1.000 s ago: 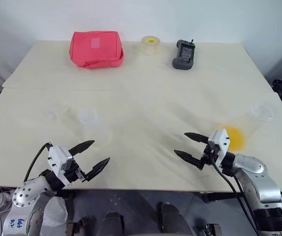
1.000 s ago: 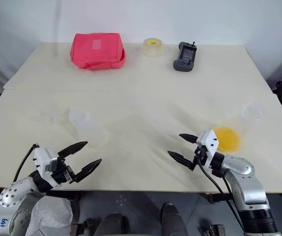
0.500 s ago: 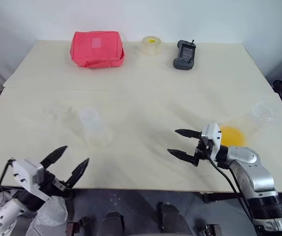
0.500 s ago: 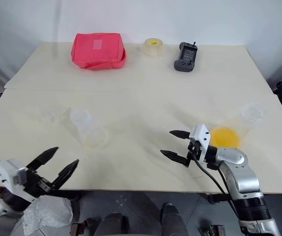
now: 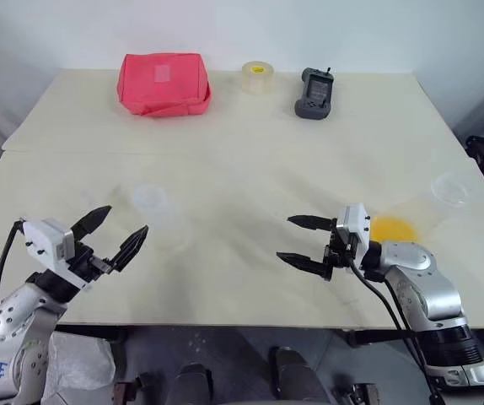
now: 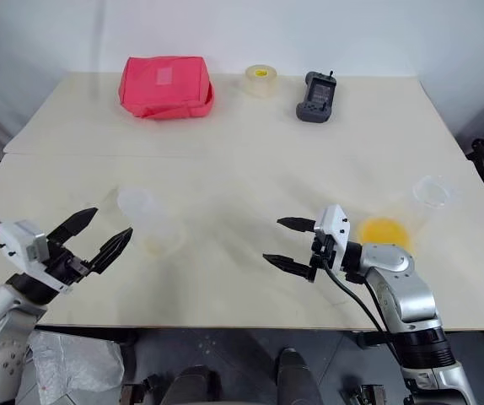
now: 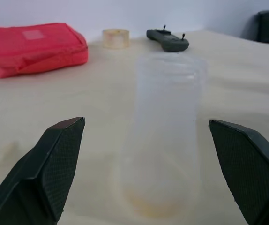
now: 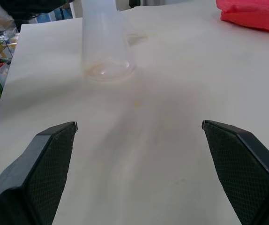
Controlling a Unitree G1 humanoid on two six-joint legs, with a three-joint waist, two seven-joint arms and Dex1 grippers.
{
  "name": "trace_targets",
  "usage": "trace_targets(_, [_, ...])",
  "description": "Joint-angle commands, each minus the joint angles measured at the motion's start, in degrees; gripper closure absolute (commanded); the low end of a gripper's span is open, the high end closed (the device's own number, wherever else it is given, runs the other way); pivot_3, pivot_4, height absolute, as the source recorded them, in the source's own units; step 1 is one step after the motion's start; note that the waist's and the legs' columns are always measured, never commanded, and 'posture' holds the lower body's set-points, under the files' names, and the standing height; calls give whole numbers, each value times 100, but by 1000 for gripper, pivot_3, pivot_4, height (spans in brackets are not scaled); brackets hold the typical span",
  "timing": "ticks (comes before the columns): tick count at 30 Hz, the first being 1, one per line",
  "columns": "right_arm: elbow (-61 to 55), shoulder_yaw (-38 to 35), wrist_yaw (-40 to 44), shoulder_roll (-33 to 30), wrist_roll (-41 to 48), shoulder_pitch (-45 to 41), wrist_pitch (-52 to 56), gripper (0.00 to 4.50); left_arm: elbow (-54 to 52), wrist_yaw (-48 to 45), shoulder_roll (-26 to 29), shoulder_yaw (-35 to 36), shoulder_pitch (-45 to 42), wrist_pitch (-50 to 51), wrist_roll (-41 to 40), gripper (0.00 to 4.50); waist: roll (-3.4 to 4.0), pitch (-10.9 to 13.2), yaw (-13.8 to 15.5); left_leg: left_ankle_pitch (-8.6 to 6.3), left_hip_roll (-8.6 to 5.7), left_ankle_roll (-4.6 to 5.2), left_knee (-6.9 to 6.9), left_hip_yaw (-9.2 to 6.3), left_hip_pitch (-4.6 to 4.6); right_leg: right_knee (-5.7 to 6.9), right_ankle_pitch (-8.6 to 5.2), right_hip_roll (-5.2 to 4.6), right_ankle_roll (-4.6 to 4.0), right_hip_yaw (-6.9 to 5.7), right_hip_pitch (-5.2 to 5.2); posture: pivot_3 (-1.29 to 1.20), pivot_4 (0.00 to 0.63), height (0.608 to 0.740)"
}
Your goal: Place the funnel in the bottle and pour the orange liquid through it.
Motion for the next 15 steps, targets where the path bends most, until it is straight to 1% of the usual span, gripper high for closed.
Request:
trace_targets(1, [-354,-73,-57,-2,158,22,50,30,59,-159,149,-1,-195,42,-15,0,0,0,-6,0,0,-1,0,0,-1,0,0,0,0,0,-2,0,150,740])
trace_targets(7, [-417,-81,-81,-20,152,88,47,30,281,-398,237,-203,-551,49,57,0,-1,0,-1,0,0,0,-1,1,-1,0,0,-1,0,0,-2,0,150,740])
trace_targets(11, [-401,-90,-66,-19,132,124,-5,30,548,-396,351,-356,-837,104,303,0,-1,0,6,1,0,-1,0,0,-1,1,1,-1,1,-1,-2,0,150,740])
trace_targets(14, [-385,-107,-79,-1,120,144,-65,0,693,-485,367,-428,-924,-22,444,622,0,0,5,1,0,-1,-1,0,-2,0,1,-1,1,-1,-3,0,150,740])
trace_targets(15, [-382,-114,-80,-1,118,158,-87,0,692,-453,367,-429,-936,44,445,921,-1,0,-1,1,0,-2,-1,0,-3,-1,1,-1,1,-1,-3,0,150,740])
